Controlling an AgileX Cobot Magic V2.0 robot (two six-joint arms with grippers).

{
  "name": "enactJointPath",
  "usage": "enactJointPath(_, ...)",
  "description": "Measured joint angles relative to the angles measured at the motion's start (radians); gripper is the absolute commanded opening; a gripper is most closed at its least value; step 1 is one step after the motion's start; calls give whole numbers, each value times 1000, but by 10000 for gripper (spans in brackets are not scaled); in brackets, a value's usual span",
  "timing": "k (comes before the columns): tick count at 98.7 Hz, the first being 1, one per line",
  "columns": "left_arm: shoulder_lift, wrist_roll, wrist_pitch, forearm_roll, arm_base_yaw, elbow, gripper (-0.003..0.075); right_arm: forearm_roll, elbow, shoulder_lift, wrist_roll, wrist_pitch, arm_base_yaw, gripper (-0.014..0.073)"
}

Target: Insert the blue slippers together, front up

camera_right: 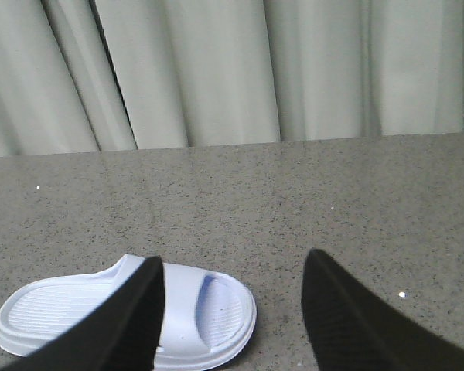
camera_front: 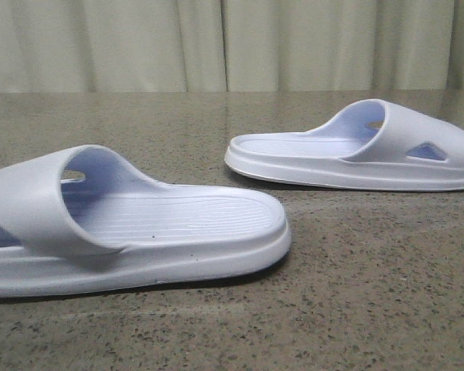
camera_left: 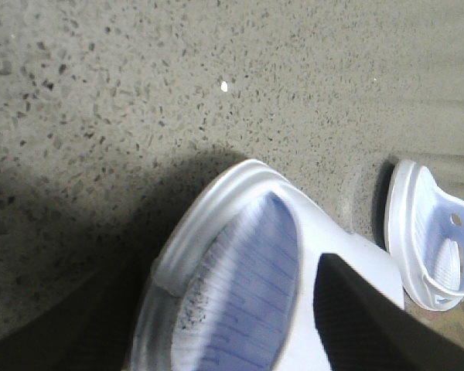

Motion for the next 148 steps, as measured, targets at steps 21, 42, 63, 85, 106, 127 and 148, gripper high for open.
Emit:
enactJointPath(21, 0, 0, 0, 0, 0, 0, 365, 0, 0, 0, 0, -4, 0, 340)
enactJointPath(42, 0, 0, 6, 0, 0, 0, 251, 0, 0, 0, 0, -8, 0, 340)
enactJointPath(63, 0, 0, 10, 0, 0, 0, 138, 0, 0, 0, 0, -8, 0, 340)
enactJointPath(85, 2, 0, 10, 0, 0, 0, 23, 0, 0, 0, 0, -18, 0, 340)
enactJointPath(106, 2, 0, 4, -5, 0, 0, 16, 0, 0, 0, 0, -36, 0, 340)
enactJointPath(127, 2, 47, -39, -93, 0, 0, 16, 0, 0, 0, 0, -45, 0, 340)
enactJointPath(148, 2, 205, -29, -299, 0, 0, 16, 0, 0, 0, 0, -45, 0, 340)
